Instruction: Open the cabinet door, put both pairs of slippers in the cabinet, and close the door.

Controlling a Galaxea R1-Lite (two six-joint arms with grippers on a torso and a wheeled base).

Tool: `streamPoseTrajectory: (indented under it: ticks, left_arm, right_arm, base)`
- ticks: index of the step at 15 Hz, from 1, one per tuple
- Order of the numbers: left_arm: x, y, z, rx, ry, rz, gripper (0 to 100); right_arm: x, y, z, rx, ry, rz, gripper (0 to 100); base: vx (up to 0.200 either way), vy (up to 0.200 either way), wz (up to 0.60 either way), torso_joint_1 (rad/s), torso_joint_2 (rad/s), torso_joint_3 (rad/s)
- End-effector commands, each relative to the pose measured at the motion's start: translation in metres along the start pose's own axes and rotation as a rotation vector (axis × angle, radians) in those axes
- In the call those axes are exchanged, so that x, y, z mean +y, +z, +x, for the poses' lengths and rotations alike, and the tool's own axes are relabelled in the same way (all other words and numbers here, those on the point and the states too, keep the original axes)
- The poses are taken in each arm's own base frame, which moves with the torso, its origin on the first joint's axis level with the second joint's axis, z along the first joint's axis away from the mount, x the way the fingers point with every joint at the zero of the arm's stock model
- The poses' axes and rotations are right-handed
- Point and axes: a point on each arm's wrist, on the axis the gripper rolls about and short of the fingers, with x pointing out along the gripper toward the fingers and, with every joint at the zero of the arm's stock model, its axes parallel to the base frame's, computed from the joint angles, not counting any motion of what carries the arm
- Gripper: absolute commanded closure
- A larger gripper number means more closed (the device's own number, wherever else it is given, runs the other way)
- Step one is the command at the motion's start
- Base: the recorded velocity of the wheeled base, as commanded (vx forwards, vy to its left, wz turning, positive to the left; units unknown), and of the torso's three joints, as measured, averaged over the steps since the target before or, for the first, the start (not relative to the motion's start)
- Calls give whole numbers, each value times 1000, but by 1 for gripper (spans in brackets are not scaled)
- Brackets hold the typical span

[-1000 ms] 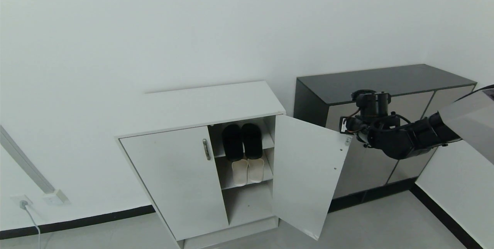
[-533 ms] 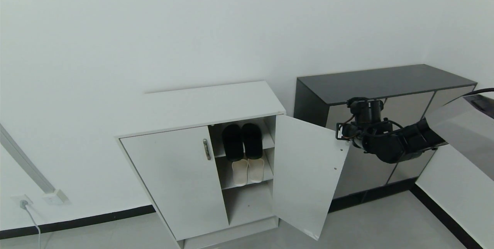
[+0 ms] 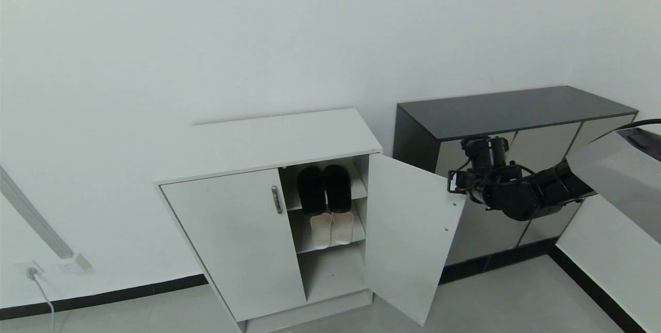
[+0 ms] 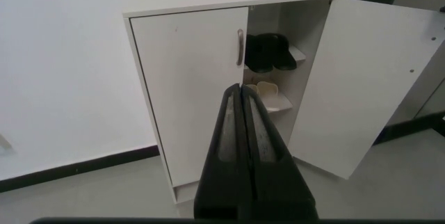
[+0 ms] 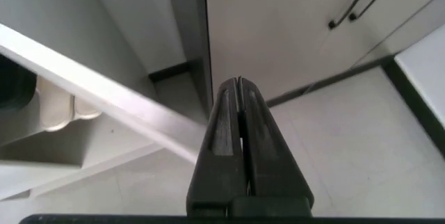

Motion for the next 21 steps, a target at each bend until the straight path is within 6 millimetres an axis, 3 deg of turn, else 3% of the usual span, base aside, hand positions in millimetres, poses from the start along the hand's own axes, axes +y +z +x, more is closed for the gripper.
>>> streamPoseTrajectory:
  ticks: [1,7,9,10,11,12,16,21]
  left_arm:
    - [0,0,0,0,0,0,100]
    - [0,0,0,0,0,-2,100]
    - [0,0,0,0,0,-2,100]
    - [0,0,0,0,0,-2,100]
    - [0,0,0,0,2,-2,100]
    - [0,0,0,-2,0,-3,100]
    - [0,0,0,0,3,-6,100]
    - [0,0,0,0,2,-6,100]
  right_arm:
    - [6,5,-13,-11,23,-1,100]
    - [45,-16,-54,37,134,-73,100]
    - [66,-25,-78,45,199,-103,100]
    - [66,-25,-78,45,199,-103,100]
    - [77,-22,-101,22,251,-92,100]
    - [77,-21,-109,20,261,-95,100]
    - [78,-34,-123,1,300,-152,100]
    - [81,-38,-126,-36,321,-161,100]
  base:
    - [0,0,0,0,0,0]
    - [0,0,0,0,0,0]
    - [0,0,0,0,0,0]
    - [0,0,0,0,0,0]
    - [0,0,0,0,0,0]
    - [0,0,0,0,0,0]
    - [0,0,0,0,0,0]
    - [0,0,0,0,0,0]
